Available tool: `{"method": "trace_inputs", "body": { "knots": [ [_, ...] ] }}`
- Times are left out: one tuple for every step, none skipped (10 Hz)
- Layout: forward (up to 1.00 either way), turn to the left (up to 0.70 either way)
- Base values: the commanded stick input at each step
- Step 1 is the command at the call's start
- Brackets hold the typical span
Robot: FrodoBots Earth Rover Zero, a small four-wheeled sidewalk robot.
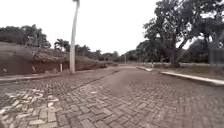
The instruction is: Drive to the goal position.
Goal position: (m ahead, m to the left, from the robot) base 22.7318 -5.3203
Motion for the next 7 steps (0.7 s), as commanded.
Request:
{"method": "trace_inputs", "body": {
  "knots": [
    [1.0, -0.27],
    [1.0, -0.27],
    [1.0, -0.27],
    [1.0, -0.25],
    [1.0, -0.04],
    [1.0, 0.0],
    [1.0, 0.0]
  ]
}}
